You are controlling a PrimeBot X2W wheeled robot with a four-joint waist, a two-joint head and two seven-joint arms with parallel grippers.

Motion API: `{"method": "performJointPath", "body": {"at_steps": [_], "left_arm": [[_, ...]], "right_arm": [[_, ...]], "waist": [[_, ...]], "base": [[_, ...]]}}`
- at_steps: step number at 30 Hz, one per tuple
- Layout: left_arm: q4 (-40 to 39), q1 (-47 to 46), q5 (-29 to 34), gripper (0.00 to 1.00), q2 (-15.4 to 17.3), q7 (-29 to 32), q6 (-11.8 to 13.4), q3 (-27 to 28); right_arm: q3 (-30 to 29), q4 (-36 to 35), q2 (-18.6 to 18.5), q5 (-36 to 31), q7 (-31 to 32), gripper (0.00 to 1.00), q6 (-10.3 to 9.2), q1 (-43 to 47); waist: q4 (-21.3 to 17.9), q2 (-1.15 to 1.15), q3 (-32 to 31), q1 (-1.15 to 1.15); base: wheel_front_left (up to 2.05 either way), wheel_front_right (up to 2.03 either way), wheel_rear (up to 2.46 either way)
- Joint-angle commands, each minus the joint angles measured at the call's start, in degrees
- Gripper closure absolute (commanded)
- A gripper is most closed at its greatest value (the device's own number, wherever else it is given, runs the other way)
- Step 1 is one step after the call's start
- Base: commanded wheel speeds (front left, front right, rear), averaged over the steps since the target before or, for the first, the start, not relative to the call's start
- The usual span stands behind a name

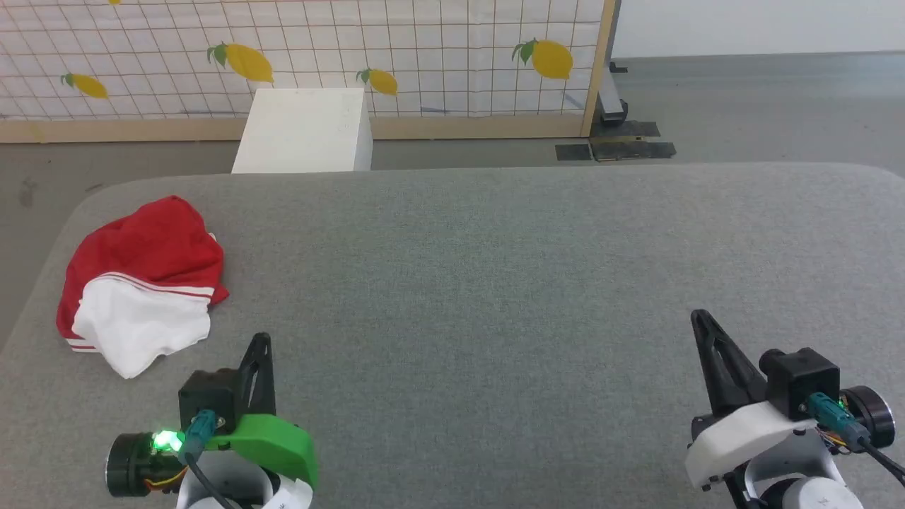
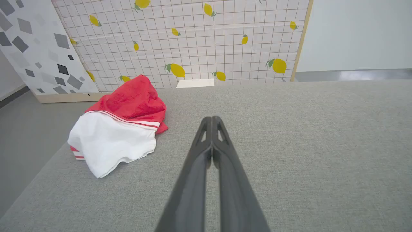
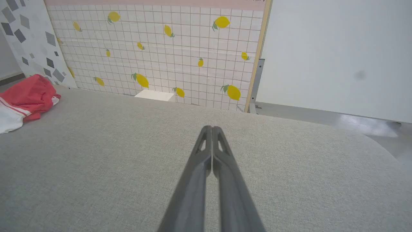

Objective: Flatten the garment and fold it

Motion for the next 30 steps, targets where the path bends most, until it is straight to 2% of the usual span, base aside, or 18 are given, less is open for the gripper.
{"method": "performJointPath", "body": {"at_steps": [1, 30], "left_arm": [[-0.15, -1.01, 0.58, 1.0, -0.34, 0.08, -0.05, 0.29], [-0.15, -1.01, 0.58, 1.0, -0.34, 0.08, -0.05, 0.29]], "right_arm": [[0.1, -0.31, 0.14, -0.36, 0.01, 1.0, -0.08, -1.08], [0.1, -0.31, 0.14, -0.36, 0.01, 1.0, -0.08, -1.08]], "waist": [[0.0, 0.0, 0.0, 0.0], [0.0, 0.0, 0.0, 0.0]], "base": [[0.0, 0.0, 0.0], [0.0, 0.0, 0.0]]}}
